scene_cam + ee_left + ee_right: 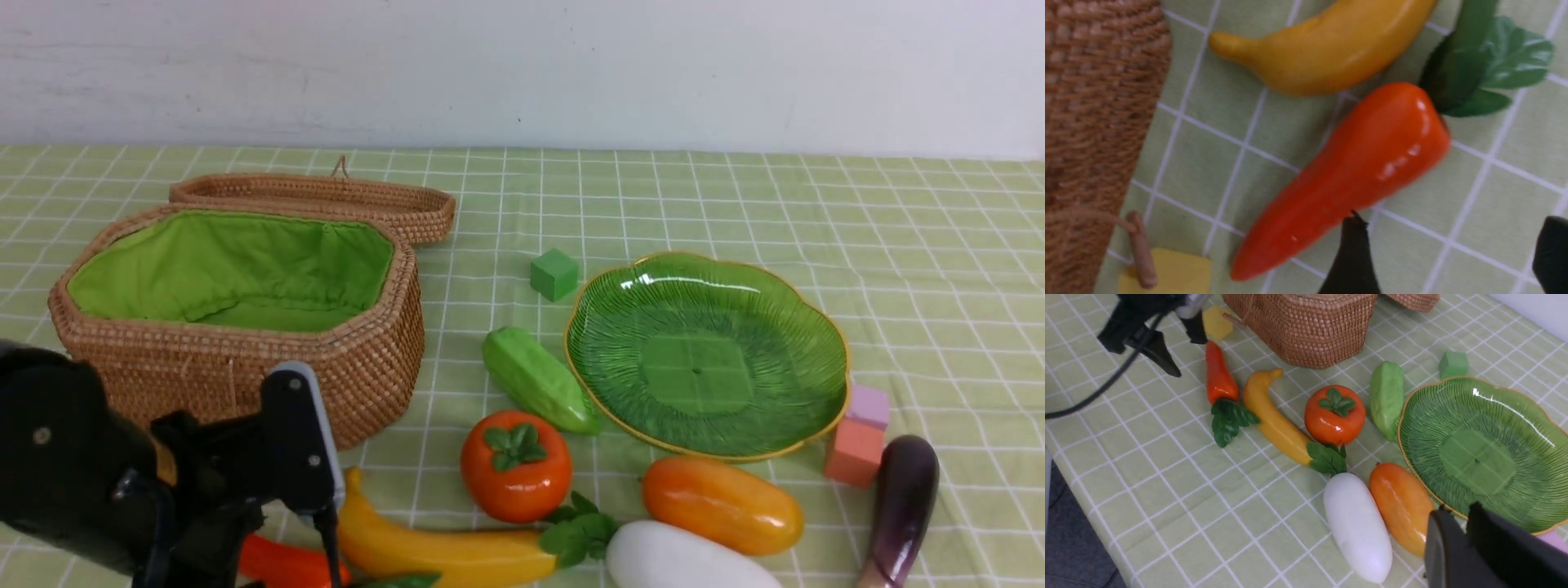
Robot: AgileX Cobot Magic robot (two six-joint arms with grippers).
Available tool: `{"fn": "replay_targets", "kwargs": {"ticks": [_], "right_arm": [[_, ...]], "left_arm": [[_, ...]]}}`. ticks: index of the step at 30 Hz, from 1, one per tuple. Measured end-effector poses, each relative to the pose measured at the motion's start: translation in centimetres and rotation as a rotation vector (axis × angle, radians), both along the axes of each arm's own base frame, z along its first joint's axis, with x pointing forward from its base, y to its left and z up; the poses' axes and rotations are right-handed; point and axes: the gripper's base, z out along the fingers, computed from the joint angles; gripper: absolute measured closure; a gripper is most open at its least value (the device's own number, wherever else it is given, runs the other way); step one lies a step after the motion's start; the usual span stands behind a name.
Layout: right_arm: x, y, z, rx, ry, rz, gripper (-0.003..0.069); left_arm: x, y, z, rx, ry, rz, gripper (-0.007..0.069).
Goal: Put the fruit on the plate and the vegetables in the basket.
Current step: Use the left arm to grab a carrot and put it into the left basket
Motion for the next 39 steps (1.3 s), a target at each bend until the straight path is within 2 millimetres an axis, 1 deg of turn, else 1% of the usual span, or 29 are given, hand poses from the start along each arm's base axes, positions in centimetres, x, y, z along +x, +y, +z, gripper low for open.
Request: {"fn": "replay_targets", "kwargs": {"ticks": [2,4,7,11,13,17,18,20,24,28,30,32,34,35,36,37,38,39], "right_arm": [[-0.1,0.1,0.1,0.015,0.007,0.01,0.0565],[-0.2,0.2,0.1,0.026,0.014,0.017,0.0564],[-0.3,0.3,0.1,0.04,0.028,0.031,0.0561],[-0.6,0.5,0.0,0.054,0.056,0.055,0.0557],[-0.7,0.5,-0.1,0.05,0.067,0.061,0.0554],[-0.7,0.5,-0.1,0.047,0.068,0.063,0.0552],[-0.7,0.5,-0.1,0.045,0.066,0.065,0.0551],[-0.7,0.5,-0.1,0.039,0.058,0.07,0.055],[-0.7,0.5,-0.1,0.036,0.052,0.073,0.0545],[-0.6,0.6,0.0,0.042,0.049,0.072,0.0541],[-0.6,0.6,0.0,0.042,0.049,0.072,0.054],[-0.6,0.6,0.0,0.046,0.044,0.069,0.0537],[-0.6,0.6,0.1,0.049,0.039,0.067,0.0536],[-0.4,0.6,0.2,0.066,0.028,0.055,0.0535],[-0.3,0.6,0.4,0.081,0.014,0.046,0.0536],[-0.3,0.6,0.4,0.084,0.011,0.043,0.0536],[-0.1,0.6,0.7,0.107,-0.014,0.028,0.0536],[0.1,0.6,1.0,0.132,-0.042,0.013,0.0535]], "left_arm": [[1.1,-0.2,-1.2,0.041,-0.009,-0.037,0.0027],[1.8,-0.3,-2.2,0.068,-0.016,-0.07,0.0031],[2.6,-0.6,-3.8,0.108,-0.007,-0.129,0.0061],[3.0,-0.6,-5.3,0.157,0.022,-0.201,0.0121],[3.0,-0.6,-5.7,0.168,0.041,-0.21,0.0152],[3.0,-0.6,-5.7,0.173,0.054,-0.213,0.0274],[3.0,-0.5,-5.7,0.174,0.058,-0.213,0.0323],[2.9,-0.5,-5.7,0.177,0.065,-0.213,0.0338],[2.5,-0.3,-5.6,0.191,0.104,-0.216,0.0335],[1.6,0.1,-3.8,0.189,0.098,-0.211,0.0335],[0.8,0.3,-2.2,0.171,0.072,-0.201,0.0335],[-0.5,0.7,0.2,0.126,0.022,-0.152,0.0335],[-0.8,0.8,1.0,0.108,-0.001,-0.123,0.0335],[-1.2,1.0,2.8,0.074,-0.057,-0.064,0.0335],[-1.2,1.2,4.4,0.054,-0.111,-0.02,0.0335],[-1.2,1.2,4.4,0.054,-0.111,-0.02,0.0335],[-0.8,1.5,6.3,0.041,-0.18,0.028,0.0335],[-0.3,1.6,7.6,0.038,-0.229,0.053,0.0335]]}}
